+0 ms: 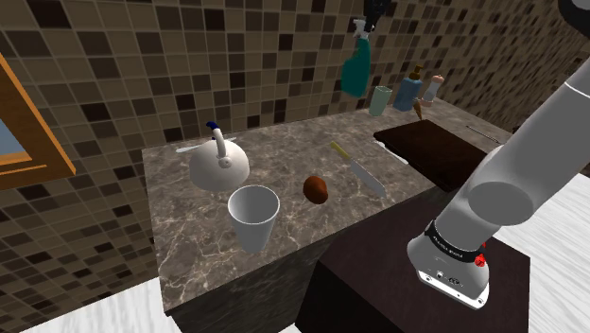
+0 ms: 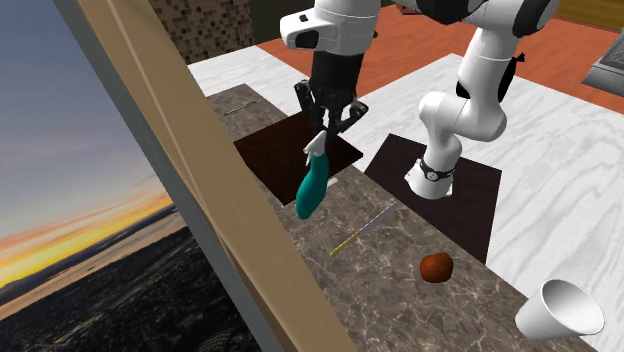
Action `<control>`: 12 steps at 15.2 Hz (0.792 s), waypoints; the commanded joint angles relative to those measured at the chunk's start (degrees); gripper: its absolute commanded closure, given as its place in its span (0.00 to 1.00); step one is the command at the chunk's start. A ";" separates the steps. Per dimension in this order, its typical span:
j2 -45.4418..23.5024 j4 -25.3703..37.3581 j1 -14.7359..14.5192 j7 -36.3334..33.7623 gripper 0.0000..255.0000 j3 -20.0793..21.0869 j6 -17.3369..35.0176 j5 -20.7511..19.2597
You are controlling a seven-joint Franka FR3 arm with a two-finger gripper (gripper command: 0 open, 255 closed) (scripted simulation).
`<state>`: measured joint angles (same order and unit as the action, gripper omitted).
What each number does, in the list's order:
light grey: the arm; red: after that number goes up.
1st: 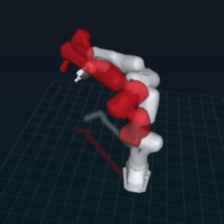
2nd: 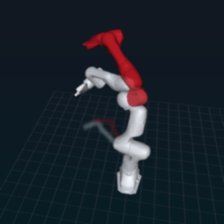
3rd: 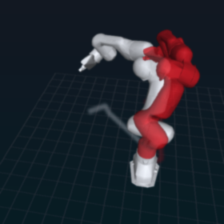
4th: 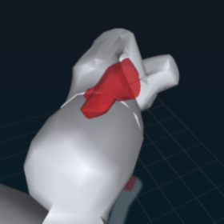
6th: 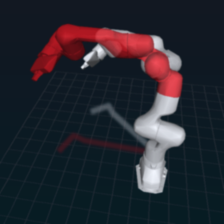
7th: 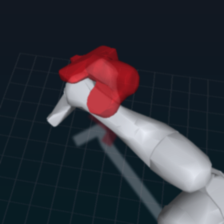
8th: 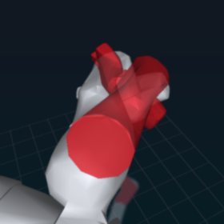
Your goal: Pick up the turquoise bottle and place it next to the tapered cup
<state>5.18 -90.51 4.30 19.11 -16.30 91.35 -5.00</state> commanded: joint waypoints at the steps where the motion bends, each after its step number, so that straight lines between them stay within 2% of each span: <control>1: 2.37 -2.50 -1.34 -3.23 1.00 1.81 -0.04 -0.80; 12: 6.62 -4.24 -7.49 -18.78 1.00 11.54 -4.01 -1.28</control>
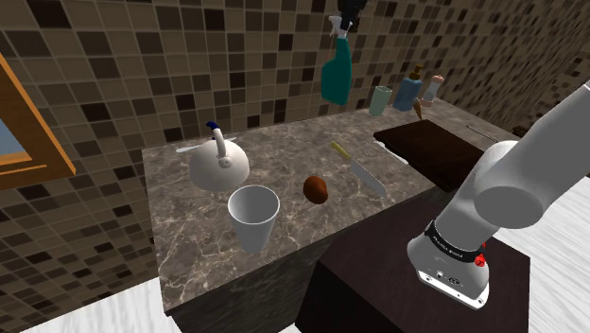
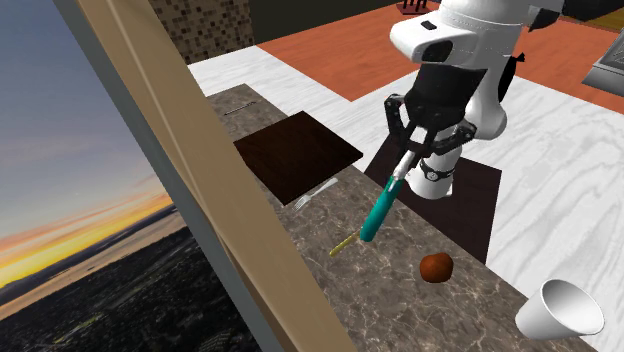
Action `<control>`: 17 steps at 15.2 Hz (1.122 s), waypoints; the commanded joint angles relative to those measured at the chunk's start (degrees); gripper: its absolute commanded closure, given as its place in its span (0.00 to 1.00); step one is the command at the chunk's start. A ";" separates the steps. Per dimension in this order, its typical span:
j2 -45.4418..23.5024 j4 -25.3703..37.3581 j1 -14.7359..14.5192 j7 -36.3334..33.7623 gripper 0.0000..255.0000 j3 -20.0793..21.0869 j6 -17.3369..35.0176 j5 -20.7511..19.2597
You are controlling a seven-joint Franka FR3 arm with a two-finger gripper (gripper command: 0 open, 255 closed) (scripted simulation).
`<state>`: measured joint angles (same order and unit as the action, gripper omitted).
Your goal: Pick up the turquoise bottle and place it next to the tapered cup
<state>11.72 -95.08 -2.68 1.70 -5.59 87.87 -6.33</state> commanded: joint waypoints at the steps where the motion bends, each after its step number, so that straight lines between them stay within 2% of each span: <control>1: 0.08 0.59 -1.06 -2.76 1.00 1.72 -0.94 0.13; 9: -2.22 5.33 -5.45 -13.88 1.00 8.77 -4.54 0.69; 17: -8.92 15.36 -10.36 -25.15 1.00 15.62 -9.13 0.08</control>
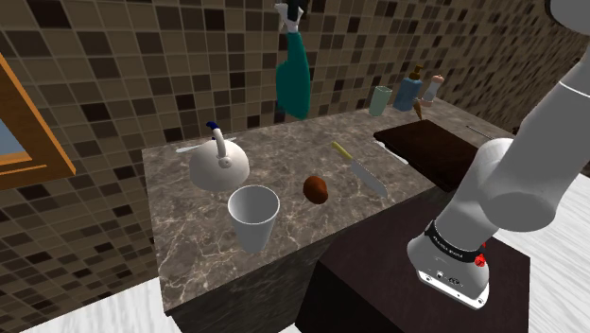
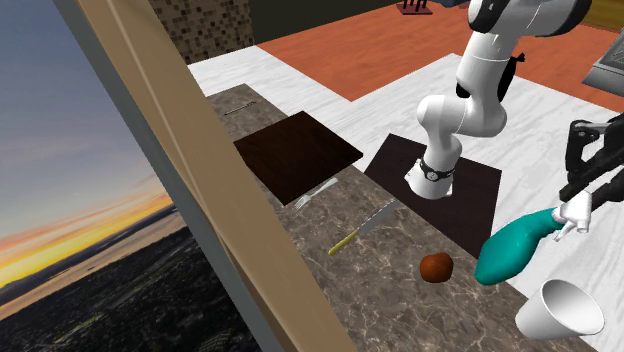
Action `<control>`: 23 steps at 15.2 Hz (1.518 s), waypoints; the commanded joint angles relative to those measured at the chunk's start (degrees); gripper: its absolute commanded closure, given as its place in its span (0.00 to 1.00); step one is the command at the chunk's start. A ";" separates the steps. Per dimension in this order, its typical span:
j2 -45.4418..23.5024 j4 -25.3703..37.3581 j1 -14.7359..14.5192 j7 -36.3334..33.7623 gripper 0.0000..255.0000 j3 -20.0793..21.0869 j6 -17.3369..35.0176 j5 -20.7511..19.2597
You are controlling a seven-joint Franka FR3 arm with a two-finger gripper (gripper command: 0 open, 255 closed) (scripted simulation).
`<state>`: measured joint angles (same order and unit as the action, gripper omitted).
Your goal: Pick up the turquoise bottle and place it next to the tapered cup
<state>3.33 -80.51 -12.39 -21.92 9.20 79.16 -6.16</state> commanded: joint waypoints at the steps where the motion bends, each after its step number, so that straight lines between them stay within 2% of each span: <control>1: -1.74 2.52 -1.39 -2.96 1.00 1.64 -1.13 -0.34; 5: -7.56 10.90 -4.72 -8.66 1.00 4.83 -4.53 -1.94; 8: -13.83 20.13 -8.29 -13.12 1.00 7.15 -8.31 -4.19; 15: -8.99 7.65 -7.02 -13.21 1.00 6.60 -0.45 -2.37; 23: -5.62 -3.07 -6.35 -13.39 1.00 6.21 7.07 -1.28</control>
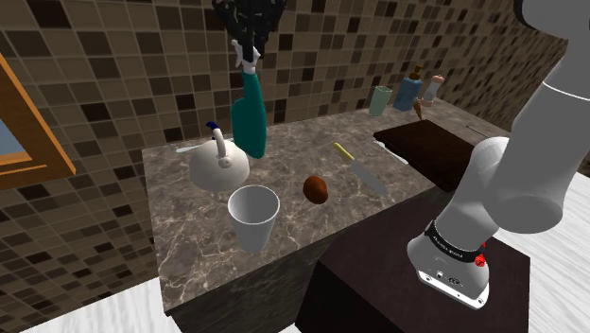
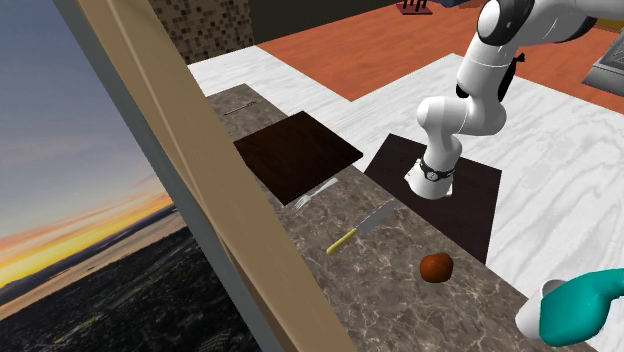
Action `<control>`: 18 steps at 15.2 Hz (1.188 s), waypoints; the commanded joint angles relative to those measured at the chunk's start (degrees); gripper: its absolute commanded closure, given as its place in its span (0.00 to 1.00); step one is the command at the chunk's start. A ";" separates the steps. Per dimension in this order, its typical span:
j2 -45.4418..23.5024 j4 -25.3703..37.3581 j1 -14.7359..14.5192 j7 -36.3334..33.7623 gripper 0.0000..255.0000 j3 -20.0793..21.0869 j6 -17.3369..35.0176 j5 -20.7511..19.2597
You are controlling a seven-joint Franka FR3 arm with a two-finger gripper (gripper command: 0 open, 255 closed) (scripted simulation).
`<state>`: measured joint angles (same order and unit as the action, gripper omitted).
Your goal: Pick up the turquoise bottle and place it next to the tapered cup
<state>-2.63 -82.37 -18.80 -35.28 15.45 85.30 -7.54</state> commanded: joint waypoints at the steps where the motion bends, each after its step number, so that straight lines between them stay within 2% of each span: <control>1: 0.65 -2.39 0.11 -0.06 1.00 -0.08 1.81 0.19; 18: 3.29 -18.76 0.51 -0.97 1.00 -0.44 15.62 0.78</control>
<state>0.59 -100.29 -18.33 -36.24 15.06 100.10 -6.76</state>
